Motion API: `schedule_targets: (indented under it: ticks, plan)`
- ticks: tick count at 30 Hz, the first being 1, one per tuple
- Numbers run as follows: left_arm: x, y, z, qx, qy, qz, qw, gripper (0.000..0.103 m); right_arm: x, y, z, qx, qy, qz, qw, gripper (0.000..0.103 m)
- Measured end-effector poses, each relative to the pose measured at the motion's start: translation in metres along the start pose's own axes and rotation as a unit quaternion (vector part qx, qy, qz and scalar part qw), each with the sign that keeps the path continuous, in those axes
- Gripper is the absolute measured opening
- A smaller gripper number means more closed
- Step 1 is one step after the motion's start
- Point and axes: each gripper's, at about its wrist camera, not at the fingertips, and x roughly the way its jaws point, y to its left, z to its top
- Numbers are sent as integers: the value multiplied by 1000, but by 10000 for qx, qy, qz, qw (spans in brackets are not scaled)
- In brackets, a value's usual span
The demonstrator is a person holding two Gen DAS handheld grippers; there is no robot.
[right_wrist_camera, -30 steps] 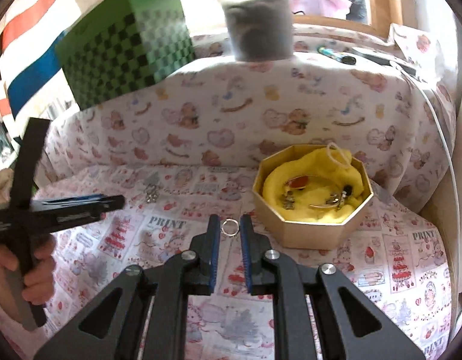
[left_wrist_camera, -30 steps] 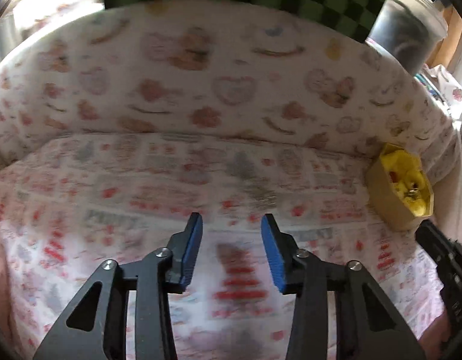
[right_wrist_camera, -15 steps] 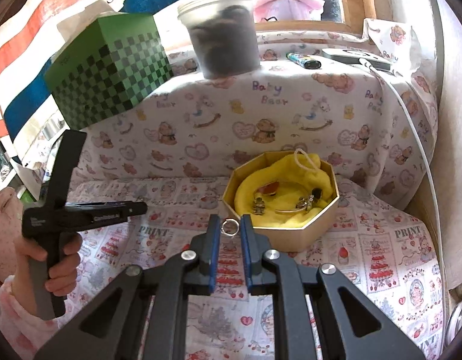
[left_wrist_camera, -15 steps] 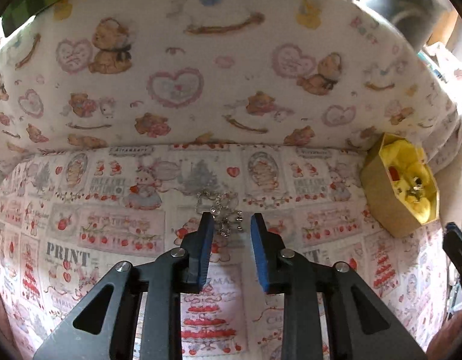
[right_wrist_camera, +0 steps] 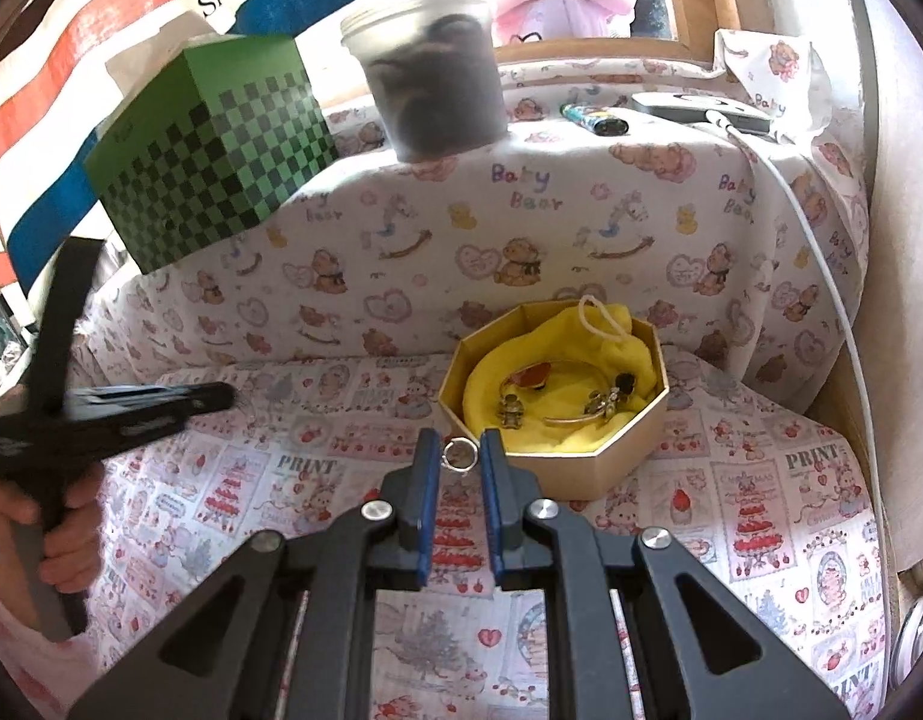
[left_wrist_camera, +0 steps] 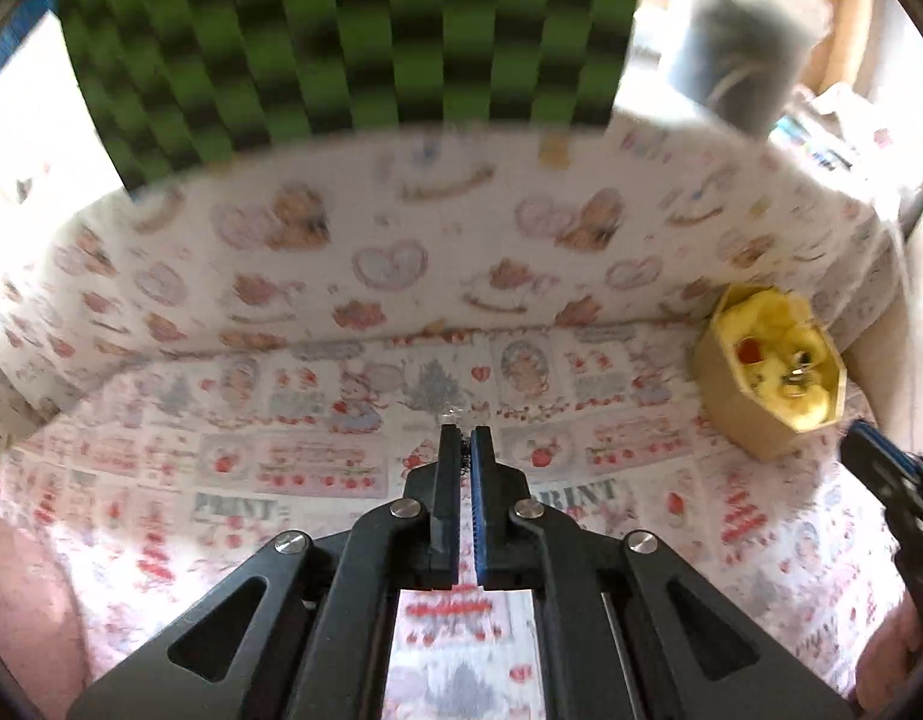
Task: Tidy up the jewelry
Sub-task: 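Carry the chain and ring into the gold box and open both grippers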
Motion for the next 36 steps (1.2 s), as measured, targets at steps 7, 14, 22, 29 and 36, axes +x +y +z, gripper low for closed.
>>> schedule_targets:
  ticks: [7, 14, 22, 29, 36]
  plan:
    - [-71, 4, 4, 101, -443, -89, 9989, 2, -12, -6, 2, 163, -188, 104, 9996, 12]
    - [-108, -18, 6, 244, -756, -269, 9965, 2, -28, -18, 10, 396, -488, 278, 9976, 12]
    - [-89, -56, 18, 349, -783, -811, 9930, 2, -28, -48, 36, 782, -680, 540, 9931, 12]
    - [-43, -100, 32, 368, -558, -1464, 9870, 2, 5, -74, 45, 851, -429, 483, 9943, 12]
    - [-1, -144, 42, 525, -369, -1464, 9871, 2, 38, -101, 36, 1259, -112, 610, 9901, 13]
